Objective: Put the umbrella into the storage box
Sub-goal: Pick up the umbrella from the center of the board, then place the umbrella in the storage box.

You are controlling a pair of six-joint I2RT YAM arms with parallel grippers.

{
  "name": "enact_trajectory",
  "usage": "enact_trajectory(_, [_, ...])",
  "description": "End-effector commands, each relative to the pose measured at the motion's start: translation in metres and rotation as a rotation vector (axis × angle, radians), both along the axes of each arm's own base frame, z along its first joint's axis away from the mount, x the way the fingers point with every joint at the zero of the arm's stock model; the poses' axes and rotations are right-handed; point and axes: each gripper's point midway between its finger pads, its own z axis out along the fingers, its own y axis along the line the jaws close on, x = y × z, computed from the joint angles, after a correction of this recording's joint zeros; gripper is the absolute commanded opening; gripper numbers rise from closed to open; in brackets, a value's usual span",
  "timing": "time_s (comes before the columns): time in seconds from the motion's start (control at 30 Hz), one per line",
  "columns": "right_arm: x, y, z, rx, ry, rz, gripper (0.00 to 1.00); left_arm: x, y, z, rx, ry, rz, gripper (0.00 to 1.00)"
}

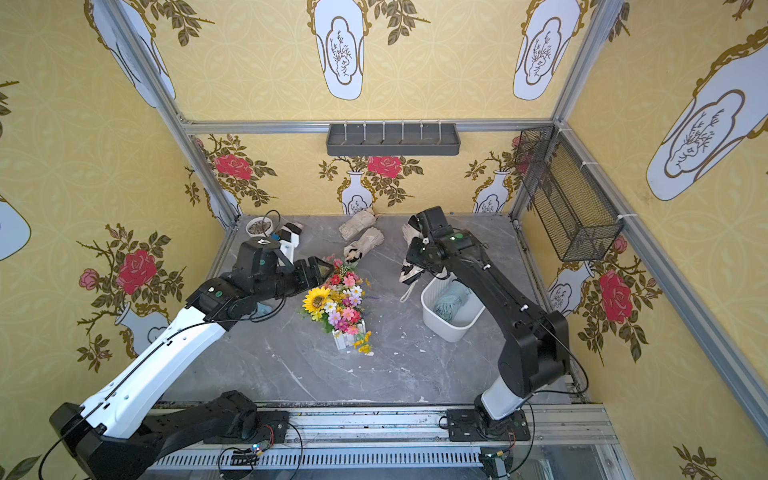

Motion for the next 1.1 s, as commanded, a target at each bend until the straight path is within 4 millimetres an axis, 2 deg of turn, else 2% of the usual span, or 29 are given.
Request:
enact_trajectory(0.0, [-0.018, -0.030, 0.011, 0.007, -0.011, -0.015, 0.40, 0.010, -0.023, 0.007, -0.018, -0.032, -0.019, 0.81])
enact_trajectory(0.17, [-0.044, -0.075, 0.014, 0.015, 0.004, -0.088, 0.41, 0.014, -0.071, 0.009, -0.019, -0.040, -0.104, 0.81])
enact_trajectory(0.3, [-0.059, -0.103, 0.002, 0.039, 0.039, -0.143, 0.41, 0.016, -0.107, 0.005, -0.009, -0.033, -0.174, 0.81])
enact_trajectory(0.47, [-0.068, -0.117, -0.017, 0.069, 0.073, -0.185, 0.41, 0.014, -0.139, 0.001, -0.017, -0.031, -0.229, 0.81])
enact_trajectory(0.6, [-0.066, -0.122, -0.037, 0.045, 0.117, -0.202, 0.41, 0.013, -0.161, -0.004, -0.027, -0.019, -0.269, 0.81])
enact_trajectory(0.8, [-0.061, -0.130, -0.062, 0.013, 0.162, -0.225, 0.42, 0.010, -0.185, -0.008, -0.025, -0.011, -0.315, 0.81])
enact_trajectory(1.07, [-0.050, -0.142, -0.087, -0.056, 0.216, -0.243, 0.43, 0.006, -0.191, -0.013, -0.017, -0.004, -0.329, 0.81])
